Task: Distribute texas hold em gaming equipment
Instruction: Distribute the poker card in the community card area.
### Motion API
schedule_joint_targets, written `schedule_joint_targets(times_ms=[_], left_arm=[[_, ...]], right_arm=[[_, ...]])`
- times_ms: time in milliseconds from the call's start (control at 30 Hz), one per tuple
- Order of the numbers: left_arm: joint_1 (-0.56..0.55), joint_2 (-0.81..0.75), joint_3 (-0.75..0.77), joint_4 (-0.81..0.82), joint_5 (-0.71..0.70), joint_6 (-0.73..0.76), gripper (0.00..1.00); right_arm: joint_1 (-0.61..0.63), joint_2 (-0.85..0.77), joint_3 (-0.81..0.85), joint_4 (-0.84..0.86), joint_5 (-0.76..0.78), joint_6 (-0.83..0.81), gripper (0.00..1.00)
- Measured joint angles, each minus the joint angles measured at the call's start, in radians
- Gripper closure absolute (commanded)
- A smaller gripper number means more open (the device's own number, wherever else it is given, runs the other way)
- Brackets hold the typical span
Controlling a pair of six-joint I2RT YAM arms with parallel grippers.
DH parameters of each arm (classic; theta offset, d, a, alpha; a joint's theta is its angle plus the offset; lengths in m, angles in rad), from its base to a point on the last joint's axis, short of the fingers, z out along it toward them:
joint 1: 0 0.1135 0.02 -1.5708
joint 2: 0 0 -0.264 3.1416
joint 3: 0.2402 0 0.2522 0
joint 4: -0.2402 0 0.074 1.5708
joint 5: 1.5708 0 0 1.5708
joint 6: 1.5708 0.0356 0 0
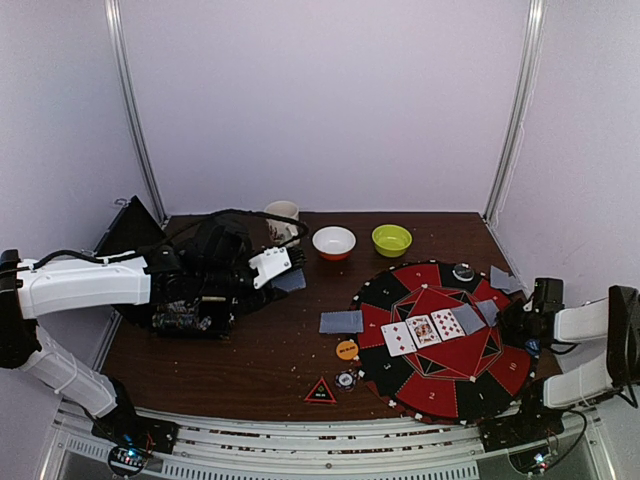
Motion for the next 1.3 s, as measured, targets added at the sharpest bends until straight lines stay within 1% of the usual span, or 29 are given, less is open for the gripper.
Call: schedule_joint_targets(times_ms=[200,400,567,667,800,867,1033,1300], left_arm=[[0.000,0.000,0.000,0.000,0.000,0.000,0.56],[0.000,0.000,0.000,0.000,0.000,0.000,0.56],[0.000,0.000,0.000,0.000,0.000,0.000,0.56],[0.000,0.000,0.000,0.000,0.000,0.000,0.56],[0.000,0.000,0.000,0.000,0.000,0.000,0.56],[0.000,0.000,0.000,0.000,0.000,0.000,0.56],[0.000,0.000,0.000,0.000,0.000,0.000,0.56],[0.000,0.004,-0.010,0.010,-0.005,0.000,0.56]], right_arm=[[0.000,-0.005,0.000,-0.007,-0.009,0.005,0.91],[0.000,-0.042,0.000,-0.051,-0.011,0.006,0.84],[0.000,-0.061,0.003,-0.082,-0.013,0.002,0.75],[0.000,-0.079,0.016,-0.124,-0.006,0.002,0.65],[0.000,-0.141,0.029,-0.206,0.027,0.011,0.46],[0.000,-0.178,0.049,-0.258,0.056,0.007,0.41],[0.000,-0.235,0.182,-0.365,0.146,-0.058,0.38],[0.014,-0.187,0.447,-0.441,0.165,-0.245,0.36]])
